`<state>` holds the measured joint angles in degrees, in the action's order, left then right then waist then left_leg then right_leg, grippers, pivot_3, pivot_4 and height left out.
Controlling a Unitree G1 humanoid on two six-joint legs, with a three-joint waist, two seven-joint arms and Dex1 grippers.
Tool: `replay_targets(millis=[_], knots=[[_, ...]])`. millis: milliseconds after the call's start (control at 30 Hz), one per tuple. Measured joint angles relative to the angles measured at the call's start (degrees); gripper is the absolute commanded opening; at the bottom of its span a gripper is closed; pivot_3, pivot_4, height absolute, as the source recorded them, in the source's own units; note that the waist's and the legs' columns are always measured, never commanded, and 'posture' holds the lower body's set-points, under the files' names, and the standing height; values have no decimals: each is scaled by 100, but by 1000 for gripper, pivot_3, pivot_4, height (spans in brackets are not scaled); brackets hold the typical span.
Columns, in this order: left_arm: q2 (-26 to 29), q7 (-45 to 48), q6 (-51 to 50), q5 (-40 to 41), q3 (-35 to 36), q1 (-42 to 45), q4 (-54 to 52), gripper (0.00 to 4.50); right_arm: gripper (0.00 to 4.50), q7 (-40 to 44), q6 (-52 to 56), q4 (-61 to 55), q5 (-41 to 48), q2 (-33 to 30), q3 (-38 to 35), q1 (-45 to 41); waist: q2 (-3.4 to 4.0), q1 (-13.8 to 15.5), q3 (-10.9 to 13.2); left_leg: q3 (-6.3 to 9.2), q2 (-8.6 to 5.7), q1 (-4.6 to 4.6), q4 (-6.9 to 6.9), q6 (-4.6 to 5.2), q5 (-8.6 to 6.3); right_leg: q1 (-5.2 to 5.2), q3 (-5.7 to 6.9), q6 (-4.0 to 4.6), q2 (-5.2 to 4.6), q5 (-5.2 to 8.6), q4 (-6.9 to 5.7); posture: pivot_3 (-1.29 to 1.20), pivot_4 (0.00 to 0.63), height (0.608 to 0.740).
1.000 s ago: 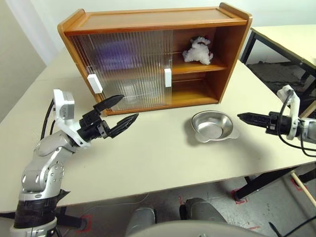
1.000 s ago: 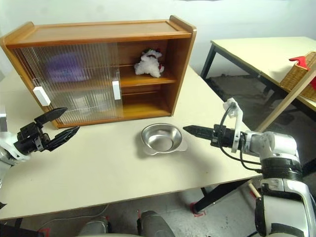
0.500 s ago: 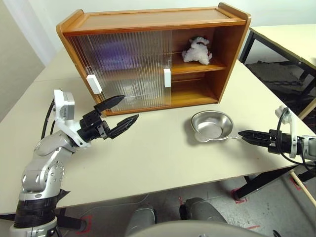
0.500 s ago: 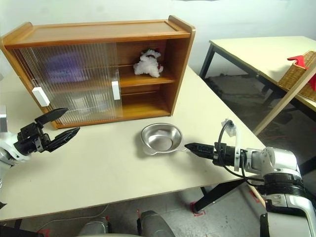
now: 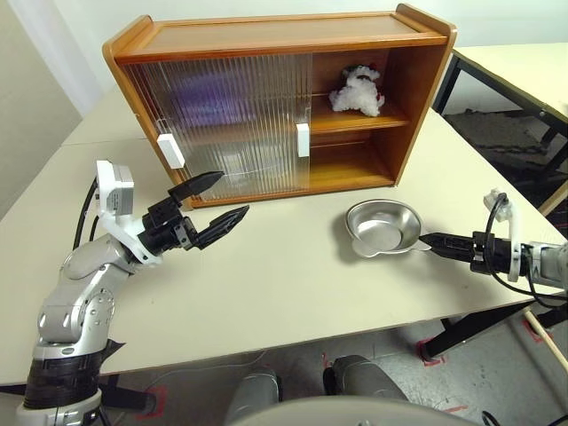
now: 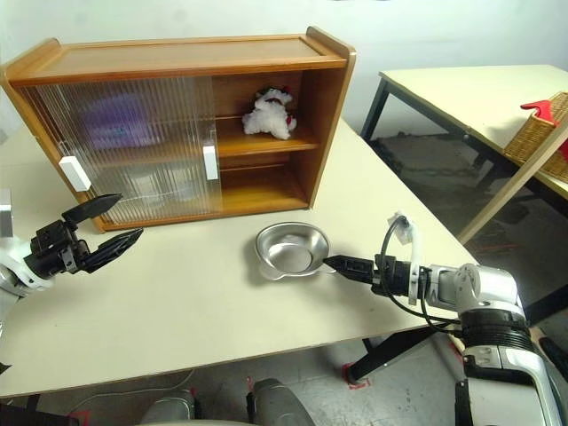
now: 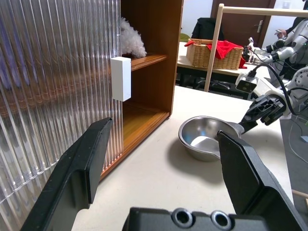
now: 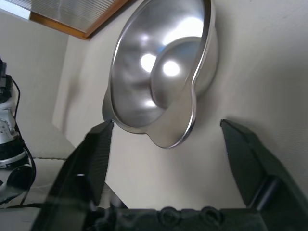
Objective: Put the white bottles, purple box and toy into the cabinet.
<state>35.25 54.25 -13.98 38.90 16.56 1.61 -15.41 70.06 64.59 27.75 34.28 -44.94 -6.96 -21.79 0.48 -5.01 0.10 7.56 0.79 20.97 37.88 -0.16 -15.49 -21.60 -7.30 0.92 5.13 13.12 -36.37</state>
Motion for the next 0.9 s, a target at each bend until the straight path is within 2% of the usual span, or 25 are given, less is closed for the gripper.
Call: replay_targets(millis=[300,333,900], knots=[[47,-3,-21,2,2,19,0,4500,248,62,13,6,65,166,64,-76,0,0,0,0,2,0,-1,0,0,-1,0,1,1,0,0,-125,0,740],[53,-4,-22,2,6,19,0,4500,11,146,-11,-21,97,179,75,-78,0,-3,0,-1,2,-1,-1,0,0,0,0,1,1,0,0,-125,0,740],[99,53,-23,7,9,80,45,4500,11,333,122,74,202,93,85,-155,-2,4,-3,0,2,1,-1,-5,-6,1,0,3,-2,9,0,-133,0,740]])
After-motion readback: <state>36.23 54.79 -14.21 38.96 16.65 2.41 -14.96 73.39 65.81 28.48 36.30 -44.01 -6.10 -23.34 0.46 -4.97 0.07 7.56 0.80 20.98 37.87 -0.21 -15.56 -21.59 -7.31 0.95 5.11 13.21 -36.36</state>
